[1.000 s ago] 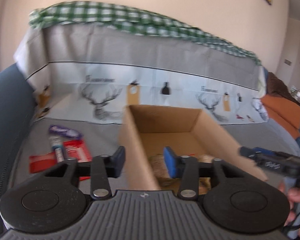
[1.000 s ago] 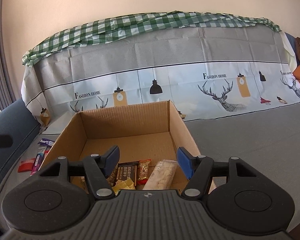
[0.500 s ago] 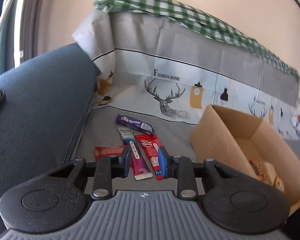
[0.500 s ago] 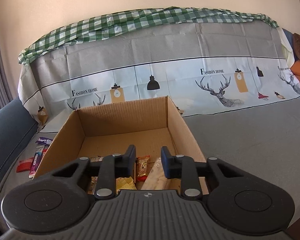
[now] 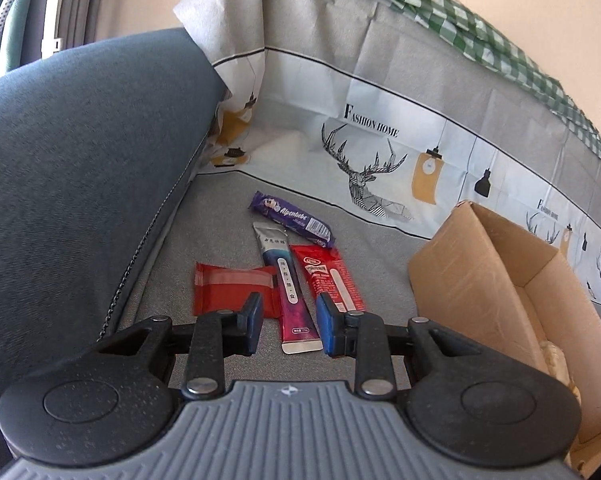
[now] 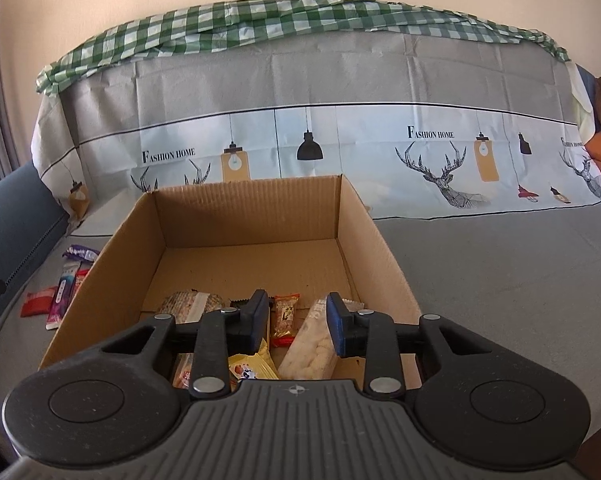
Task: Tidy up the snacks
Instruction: 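Move both open grippers back over the remaining snacks, then grasp the red spicy-strip pack with the right gripper while the left gripper lowers onto the red bar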
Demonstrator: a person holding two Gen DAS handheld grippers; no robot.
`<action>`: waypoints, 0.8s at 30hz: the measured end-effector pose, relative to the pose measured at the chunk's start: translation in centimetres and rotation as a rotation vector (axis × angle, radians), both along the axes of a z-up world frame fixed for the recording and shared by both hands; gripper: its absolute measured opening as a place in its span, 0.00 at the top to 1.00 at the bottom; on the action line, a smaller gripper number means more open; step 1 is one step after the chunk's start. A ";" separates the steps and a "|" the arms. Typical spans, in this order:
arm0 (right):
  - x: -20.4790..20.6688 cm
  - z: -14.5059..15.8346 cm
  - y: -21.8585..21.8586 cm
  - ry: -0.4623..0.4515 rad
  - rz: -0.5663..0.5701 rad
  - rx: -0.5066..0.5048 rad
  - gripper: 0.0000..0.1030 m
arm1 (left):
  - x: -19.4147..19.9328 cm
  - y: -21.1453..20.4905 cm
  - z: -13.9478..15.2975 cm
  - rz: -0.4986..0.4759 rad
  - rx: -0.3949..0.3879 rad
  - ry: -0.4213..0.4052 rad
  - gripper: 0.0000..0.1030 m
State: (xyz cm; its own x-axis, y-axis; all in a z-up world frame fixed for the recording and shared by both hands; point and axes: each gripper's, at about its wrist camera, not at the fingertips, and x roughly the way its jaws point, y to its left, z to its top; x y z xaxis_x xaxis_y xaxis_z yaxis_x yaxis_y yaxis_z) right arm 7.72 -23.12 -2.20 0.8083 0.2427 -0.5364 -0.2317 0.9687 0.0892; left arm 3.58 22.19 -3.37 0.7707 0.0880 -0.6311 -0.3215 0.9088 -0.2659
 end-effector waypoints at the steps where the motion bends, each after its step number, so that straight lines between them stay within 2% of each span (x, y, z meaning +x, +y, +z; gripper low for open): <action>1: 0.0 0.0 0.1 0.002 0.000 -0.005 0.67 | 0.2 0.1 -0.2 0.003 -0.002 0.003 0.69; 8: 0.2 -0.1 1.0 0.002 0.015 -0.052 0.67 | 1.7 1.0 -0.9 0.051 -0.042 0.018 0.69; 12: 0.5 0.0 1.0 0.010 0.015 -0.046 0.67 | 2.5 1.9 -1.2 0.091 -0.084 0.025 0.69; 15: 0.9 0.0 1.2 0.028 0.023 -0.038 0.77 | 3.2 2.6 -1.6 0.145 -0.093 0.056 0.68; 18: 1.1 0.4 2.2 0.045 0.051 -0.021 0.79 | 3.8 3.3 -2.2 0.199 -0.095 0.107 0.67; 20: 1.2 1.1 4.0 0.054 0.095 -0.003 0.78 | 4.0 3.6 -2.5 0.221 -0.100 0.128 0.66; 23: 1.5 2.7 8.2 0.058 0.214 0.019 0.77 | 4.5 3.6 -2.8 0.230 -0.095 0.159 0.57; 24: 1.6 3.1 9.9 0.056 0.258 0.023 0.73 | 4.7 3.6 -3.0 0.230 -0.096 0.168 0.56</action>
State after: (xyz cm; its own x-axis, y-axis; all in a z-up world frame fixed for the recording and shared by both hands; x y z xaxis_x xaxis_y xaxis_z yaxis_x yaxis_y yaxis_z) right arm 9.32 -13.18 0.94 0.6869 0.4498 -0.5708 -0.4648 0.8757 0.1307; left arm 8.28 25.80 -6.32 0.6217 0.1819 -0.7618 -0.5627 0.7803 -0.2728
